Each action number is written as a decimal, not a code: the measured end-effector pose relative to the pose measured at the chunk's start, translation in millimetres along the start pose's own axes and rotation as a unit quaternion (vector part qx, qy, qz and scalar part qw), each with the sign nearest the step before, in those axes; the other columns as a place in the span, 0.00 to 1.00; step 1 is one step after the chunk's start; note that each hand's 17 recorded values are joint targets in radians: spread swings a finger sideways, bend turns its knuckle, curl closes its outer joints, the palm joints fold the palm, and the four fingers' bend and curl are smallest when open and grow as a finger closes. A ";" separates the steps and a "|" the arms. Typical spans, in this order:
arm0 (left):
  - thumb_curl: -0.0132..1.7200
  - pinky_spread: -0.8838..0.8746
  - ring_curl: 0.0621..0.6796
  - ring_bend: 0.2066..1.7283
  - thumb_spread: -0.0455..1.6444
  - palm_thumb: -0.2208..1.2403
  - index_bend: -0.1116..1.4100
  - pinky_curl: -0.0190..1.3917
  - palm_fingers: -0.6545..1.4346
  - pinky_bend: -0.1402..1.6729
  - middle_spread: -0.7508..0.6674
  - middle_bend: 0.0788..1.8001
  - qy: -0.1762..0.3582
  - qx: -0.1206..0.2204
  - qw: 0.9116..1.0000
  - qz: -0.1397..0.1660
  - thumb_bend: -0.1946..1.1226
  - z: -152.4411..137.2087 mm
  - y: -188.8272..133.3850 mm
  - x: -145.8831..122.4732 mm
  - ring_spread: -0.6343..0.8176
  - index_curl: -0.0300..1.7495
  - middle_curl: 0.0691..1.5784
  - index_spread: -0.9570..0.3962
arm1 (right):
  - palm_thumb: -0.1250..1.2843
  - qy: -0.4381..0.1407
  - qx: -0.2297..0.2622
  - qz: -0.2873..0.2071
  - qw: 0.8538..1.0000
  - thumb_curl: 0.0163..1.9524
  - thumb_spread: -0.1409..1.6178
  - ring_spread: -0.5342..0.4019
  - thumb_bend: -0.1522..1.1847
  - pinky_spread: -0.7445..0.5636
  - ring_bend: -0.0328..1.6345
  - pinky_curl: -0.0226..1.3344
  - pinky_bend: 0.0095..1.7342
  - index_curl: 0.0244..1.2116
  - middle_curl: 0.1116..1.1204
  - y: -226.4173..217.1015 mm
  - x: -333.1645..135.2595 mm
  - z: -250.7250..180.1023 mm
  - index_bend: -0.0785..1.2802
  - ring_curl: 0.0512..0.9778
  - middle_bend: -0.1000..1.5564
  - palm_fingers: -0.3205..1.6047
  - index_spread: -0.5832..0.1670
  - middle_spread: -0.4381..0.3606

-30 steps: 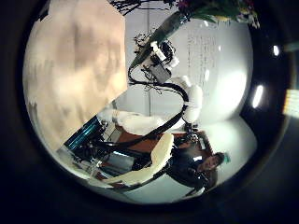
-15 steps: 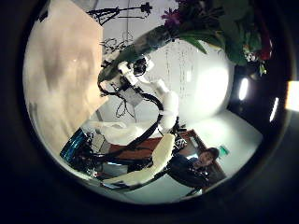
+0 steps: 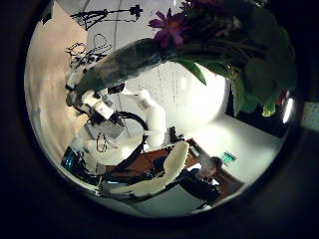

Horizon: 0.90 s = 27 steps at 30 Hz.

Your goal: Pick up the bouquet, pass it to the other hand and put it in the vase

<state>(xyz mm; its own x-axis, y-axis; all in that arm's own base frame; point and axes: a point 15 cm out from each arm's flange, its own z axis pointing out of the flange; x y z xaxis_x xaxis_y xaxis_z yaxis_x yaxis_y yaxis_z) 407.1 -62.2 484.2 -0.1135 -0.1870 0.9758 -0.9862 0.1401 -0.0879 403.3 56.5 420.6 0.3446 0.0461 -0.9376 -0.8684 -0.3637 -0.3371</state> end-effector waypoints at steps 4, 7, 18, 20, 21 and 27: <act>0.20 0.77 0.24 0.22 0.49 0.31 0.19 0.20 0.43 0.17 0.70 0.15 0.032 -0.009 0.999 -0.003 0.12 3.7 -4.6 5.3 0.76 0.21 0.19 0.89 | 0.95 -0.010 -0.020 0.005 1.000 0.47 0.12 0.35 0.10 0.35 0.87 0.75 0.64 0.75 0.75 -5.2 5.5 16.2 0.85 0.69 0.85 0.75 0.49 0.36; 0.20 0.76 0.24 0.22 0.49 0.32 0.19 0.20 0.44 0.18 0.67 0.16 0.038 -0.015 0.999 -0.002 0.12 6.1 -4.6 7.5 0.75 0.21 0.20 0.88 | 0.95 -0.014 -0.029 0.006 0.999 0.47 0.12 0.35 0.10 0.35 0.87 0.75 0.63 0.75 0.75 -7.2 7.2 24.5 0.86 0.69 0.85 0.75 0.49 0.36; 0.20 0.58 0.24 0.30 0.49 0.34 0.18 0.21 0.56 0.23 0.46 0.28 0.082 -0.049 0.995 -0.017 0.12 12.8 -7.5 10.5 0.49 0.22 0.27 0.80 | 0.95 -0.002 -0.037 0.012 0.999 0.46 0.12 0.35 0.10 0.35 0.87 0.76 0.63 0.75 0.75 -19.4 18.1 38.3 0.86 0.69 0.86 0.75 0.49 0.36; 0.20 0.51 0.26 0.34 0.49 0.35 0.17 0.22 0.60 0.28 0.41 0.31 0.094 -0.059 0.993 -0.025 0.12 15.0 -7.6 8.5 0.40 0.22 0.29 0.78 | 0.95 0.005 -0.033 0.014 0.999 0.46 0.12 0.35 0.10 0.34 0.87 0.76 0.63 0.75 0.76 -21.8 21.6 38.4 0.86 0.69 0.86 0.75 0.49 0.36; 0.20 0.44 0.27 0.36 0.50 0.36 0.16 0.24 0.64 0.33 0.38 0.33 0.102 -0.066 0.992 -0.031 0.13 16.0 -7.6 6.7 0.34 0.22 0.30 0.76 | 0.96 0.006 -0.032 0.015 0.999 0.46 0.12 0.35 0.10 0.34 0.87 0.76 0.63 0.75 0.76 -22.3 23.6 38.7 0.86 0.69 0.86 0.75 0.49 0.36; 0.23 0.13 0.59 0.65 0.56 0.62 0.19 0.38 0.85 0.68 0.20 0.44 0.142 -0.070 0.986 -0.044 0.16 16.3 -13.2 7.2 0.09 0.19 0.45 0.56 | 0.94 0.003 -0.028 0.029 0.999 0.47 0.19 0.34 0.10 0.34 0.86 0.77 0.65 0.75 0.76 -23.0 37.2 37.6 0.87 0.70 0.84 0.74 0.50 0.35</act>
<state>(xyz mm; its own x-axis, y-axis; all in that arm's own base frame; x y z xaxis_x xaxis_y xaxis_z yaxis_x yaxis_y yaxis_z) 417.4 -81.2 489.1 0.0303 0.0725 0.9969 -0.9624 0.2714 0.0096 422.7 101.6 390.2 0.2964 0.0186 -0.9549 -0.8658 -0.4169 -0.2768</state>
